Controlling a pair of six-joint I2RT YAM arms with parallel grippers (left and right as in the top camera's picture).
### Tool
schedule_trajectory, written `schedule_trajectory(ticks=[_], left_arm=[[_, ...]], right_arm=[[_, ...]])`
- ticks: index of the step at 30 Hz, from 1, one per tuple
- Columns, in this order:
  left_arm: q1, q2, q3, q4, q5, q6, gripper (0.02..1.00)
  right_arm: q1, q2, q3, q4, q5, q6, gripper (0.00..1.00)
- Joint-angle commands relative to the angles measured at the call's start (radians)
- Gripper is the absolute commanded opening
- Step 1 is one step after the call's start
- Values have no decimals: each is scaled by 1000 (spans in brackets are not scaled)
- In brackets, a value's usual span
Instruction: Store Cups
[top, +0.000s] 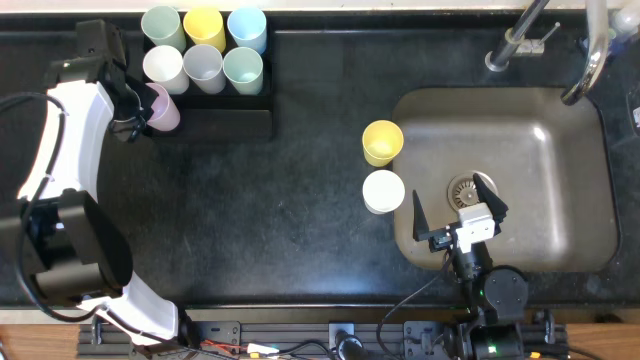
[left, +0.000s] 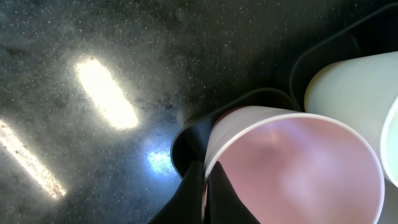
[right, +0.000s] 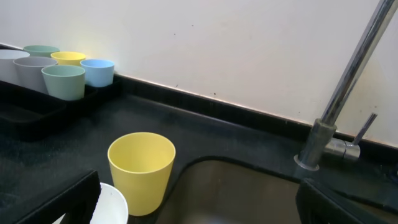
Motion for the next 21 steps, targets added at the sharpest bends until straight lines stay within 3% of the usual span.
schedule_trajectory(ticks=[1, 16, 17, 18, 19, 20, 21], left_arm=[[0, 15, 5, 4, -19, -25, 36], [-11, 17, -36, 45, -4, -29, 40], [-11, 17, -36, 45, -3, -28, 112], [-11, 17, -36, 44, -3, -29, 316], [-11, 17, -36, 44, -3, -29, 647], [-11, 17, -36, 44, -3, -29, 866], [-11, 17, -36, 45, -3, -29, 965]], right_arm=[[5, -8, -13, 5, 2, 7, 998], [5, -8, -13, 5, 2, 7, 998], [5, -8, -13, 5, 2, 7, 998], [5, -8, -13, 5, 2, 7, 996], [5, -8, -13, 5, 2, 7, 998], [5, -8, -13, 5, 2, 7, 998], [5, -8, -13, 5, 2, 7, 998]])
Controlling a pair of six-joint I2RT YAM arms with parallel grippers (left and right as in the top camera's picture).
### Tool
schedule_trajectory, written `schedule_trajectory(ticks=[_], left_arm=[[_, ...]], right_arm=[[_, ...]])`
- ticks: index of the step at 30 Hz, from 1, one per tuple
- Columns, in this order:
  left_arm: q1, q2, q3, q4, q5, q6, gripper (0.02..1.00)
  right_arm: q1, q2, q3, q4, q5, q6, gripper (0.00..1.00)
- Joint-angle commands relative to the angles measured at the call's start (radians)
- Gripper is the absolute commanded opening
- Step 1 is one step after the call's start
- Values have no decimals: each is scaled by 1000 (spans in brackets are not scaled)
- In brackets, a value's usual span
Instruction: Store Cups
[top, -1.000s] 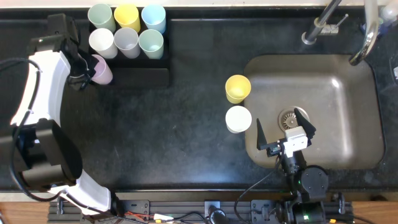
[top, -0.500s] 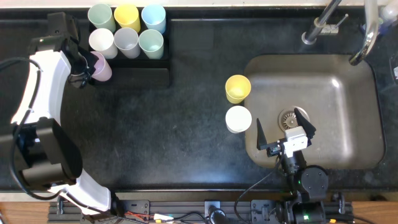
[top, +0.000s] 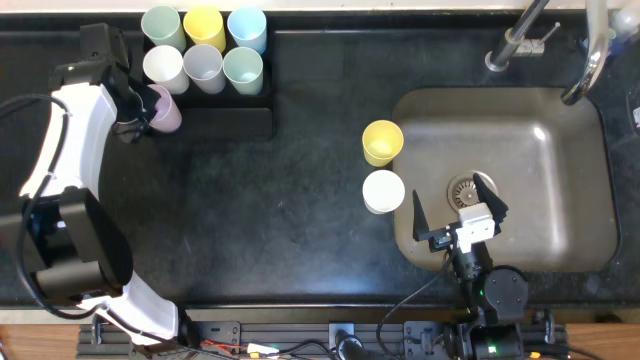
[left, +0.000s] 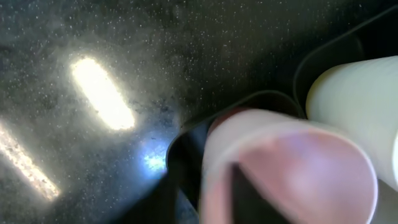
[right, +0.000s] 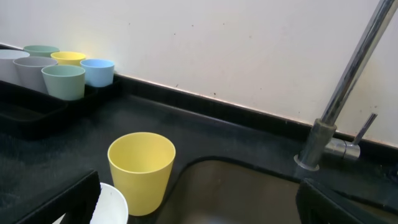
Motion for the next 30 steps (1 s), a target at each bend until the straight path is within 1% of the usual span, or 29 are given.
schedule_trajectory(ticks=[1, 6, 9, 12, 14, 17, 19, 23, 26, 28, 30], left_arm=[[-10, 13, -5, 2, -4, -11, 1000], [-10, -18, -5, -2, 3, -10, 1000], [-21, -112, -4, -15, 3, -5, 1000], [-58, -211, 6, -37, 7, -5, 1000], [-107, -262, 22, -44, 24, 27, 1000], [-239, -274, 66, -59, 29, 80, 1000], [-359, -253, 82, -47, 24, 96, 1000], [-628, -175, 103, 11, 25, 90, 1000], [-811, -85, 150, 34, 11, 27, 1000], [-895, -24, 189, 23, 22, 3, 1000], [-937, 18, 213, 1, 24, -7, 1000]], right_arm=[[5, -8, -13, 4, 2, 7, 998], [5, -8, -13, 4, 2, 7, 998], [5, -8, -13, 4, 2, 7, 998], [5, -8, -13, 4, 2, 7, 998], [5, -8, -13, 4, 2, 7, 996], [5, -8, -13, 4, 2, 7, 996], [5, -8, -13, 4, 2, 7, 996], [5, -8, -13, 4, 2, 7, 996], [5, -8, -13, 4, 2, 7, 998], [5, -8, -13, 4, 2, 7, 998], [5, -8, -13, 4, 2, 7, 998]])
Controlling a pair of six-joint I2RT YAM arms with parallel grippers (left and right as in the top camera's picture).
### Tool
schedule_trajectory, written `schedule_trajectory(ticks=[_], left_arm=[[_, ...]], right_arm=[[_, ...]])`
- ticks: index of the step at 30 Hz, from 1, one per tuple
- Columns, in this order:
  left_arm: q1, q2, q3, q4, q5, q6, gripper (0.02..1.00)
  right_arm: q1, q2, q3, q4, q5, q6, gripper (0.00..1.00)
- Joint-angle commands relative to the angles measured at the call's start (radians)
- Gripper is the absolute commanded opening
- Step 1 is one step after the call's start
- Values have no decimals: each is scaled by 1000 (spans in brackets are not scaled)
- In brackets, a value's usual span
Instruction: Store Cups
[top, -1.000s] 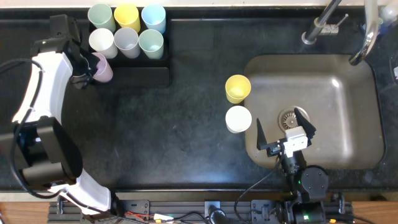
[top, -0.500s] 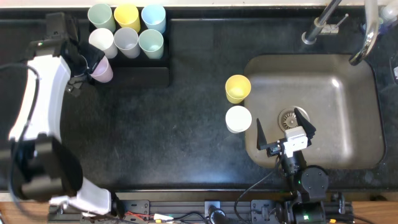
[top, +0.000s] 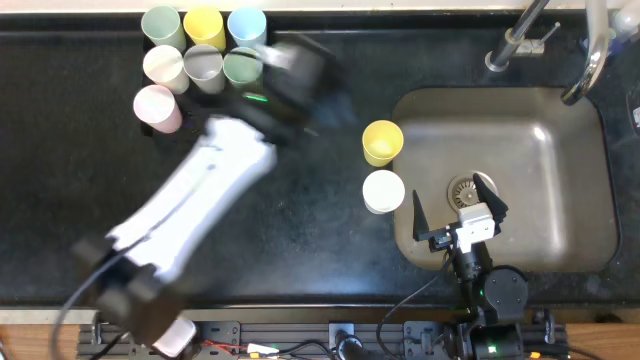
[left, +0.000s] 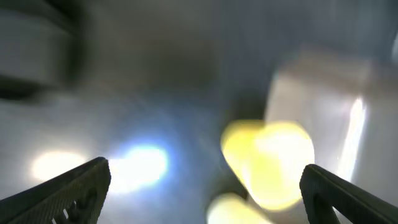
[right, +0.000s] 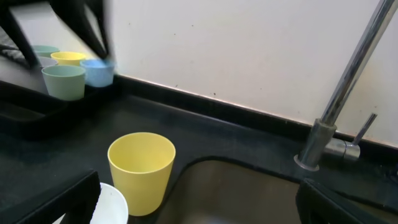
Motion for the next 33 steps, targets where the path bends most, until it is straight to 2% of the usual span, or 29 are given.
schedule_trajectory(ticks=[1, 5, 24, 27, 28, 29, 31, 32, 33], left_arm=[[-106, 98, 79, -42, 7, -48, 1000], [-103, 150, 85, -56, 68, -48, 1000], [-61, 228, 85, -44, 70, -48, 993], [-60, 228, 85, -33, 69, -48, 864], [-59, 228, 85, -29, 69, -48, 774], [-59, 228, 85, -24, 65, -48, 301], [-58, 228, 85, -15, 54, -48, 102], [-58, 228, 85, -13, 51, -48, 36], [-55, 228, 85, -6, 47, -48, 36]], right_arm=[[5, -8, -13, 5, 2, 7, 998], [5, -8, -13, 5, 2, 7, 998], [5, -8, -13, 5, 2, 7, 993], [5, -8, -13, 5, 2, 7, 998], [5, -8, -13, 5, 2, 7, 998], [5, -8, -13, 5, 2, 7, 996], [5, -8, -13, 5, 2, 7, 998], [5, -8, -13, 5, 2, 7, 996], [5, -8, -13, 5, 2, 7, 998]])
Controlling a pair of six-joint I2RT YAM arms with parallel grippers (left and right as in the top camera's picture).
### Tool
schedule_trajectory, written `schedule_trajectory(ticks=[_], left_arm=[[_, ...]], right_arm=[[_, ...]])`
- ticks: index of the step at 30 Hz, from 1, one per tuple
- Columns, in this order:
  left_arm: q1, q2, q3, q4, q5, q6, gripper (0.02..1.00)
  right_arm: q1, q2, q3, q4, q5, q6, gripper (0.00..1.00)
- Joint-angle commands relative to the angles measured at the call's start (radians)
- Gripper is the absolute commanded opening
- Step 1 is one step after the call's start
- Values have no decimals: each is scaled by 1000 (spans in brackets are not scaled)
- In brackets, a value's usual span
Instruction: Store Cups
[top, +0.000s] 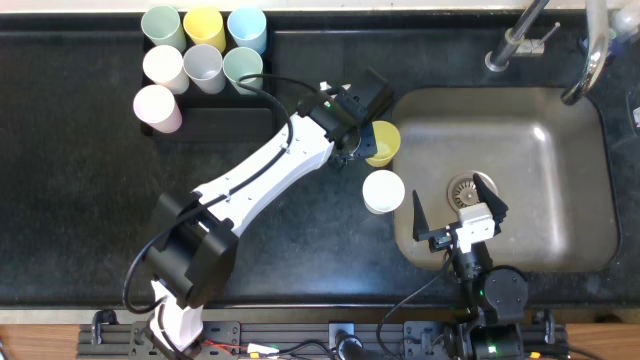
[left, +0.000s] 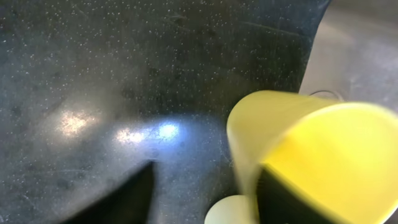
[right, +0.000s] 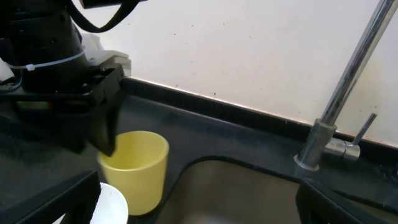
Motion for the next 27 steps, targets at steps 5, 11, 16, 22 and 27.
schedule_trajectory(ticks=[5, 11, 16, 22, 27], left_arm=[[51, -25, 53, 15, -54, 0, 36], [176, -173, 64, -67, -122, 3, 36], [387, -329, 63, -230, -64, -1, 36], [627, -366, 53, -323, -15, -1, 36], [715, -327, 15, -290, -7, -8, 36]], right_arm=[[5, -8, -13, 4, 2, 7, 998], [5, -8, -13, 4, 2, 7, 998], [5, -8, -13, 4, 2, 7, 996], [5, -8, -13, 4, 2, 7, 998], [5, -8, -13, 4, 2, 7, 998]])
